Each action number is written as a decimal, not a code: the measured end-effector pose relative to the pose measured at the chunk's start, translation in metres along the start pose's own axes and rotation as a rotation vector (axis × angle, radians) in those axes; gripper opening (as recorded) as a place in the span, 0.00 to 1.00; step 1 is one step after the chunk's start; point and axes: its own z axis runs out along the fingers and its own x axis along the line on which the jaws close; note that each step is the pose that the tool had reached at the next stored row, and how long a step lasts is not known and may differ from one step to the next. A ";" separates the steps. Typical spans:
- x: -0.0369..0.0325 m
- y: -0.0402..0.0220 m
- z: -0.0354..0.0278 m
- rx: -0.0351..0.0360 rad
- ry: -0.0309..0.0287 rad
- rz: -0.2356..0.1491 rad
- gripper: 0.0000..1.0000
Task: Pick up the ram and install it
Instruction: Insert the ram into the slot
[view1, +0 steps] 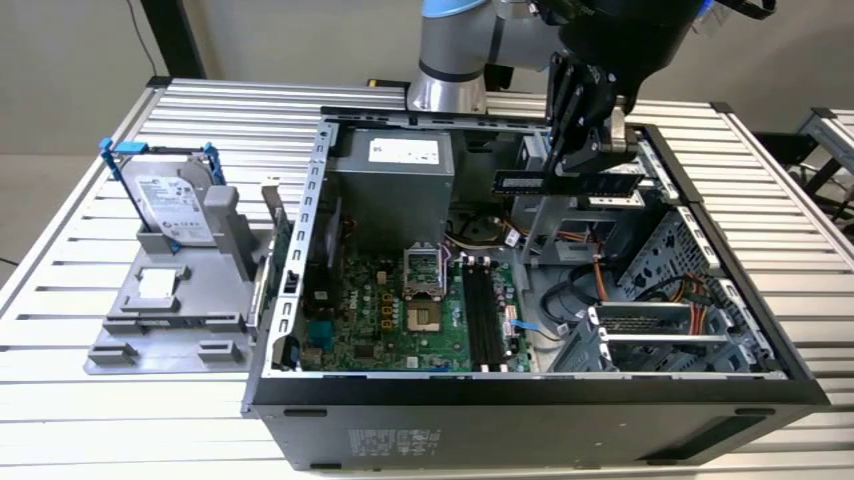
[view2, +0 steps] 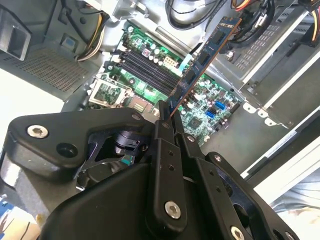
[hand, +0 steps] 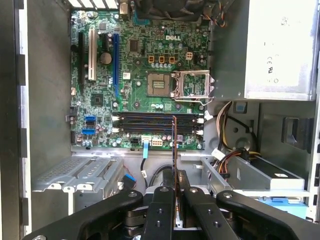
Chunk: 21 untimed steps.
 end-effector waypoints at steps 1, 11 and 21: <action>0.0000 0.0000 0.0000 0.0000 0.0000 0.001 0.00; 0.0000 0.0001 0.0000 0.0022 -0.0016 0.093 0.00; 0.0000 0.0005 0.0000 0.0043 -0.0031 0.185 0.00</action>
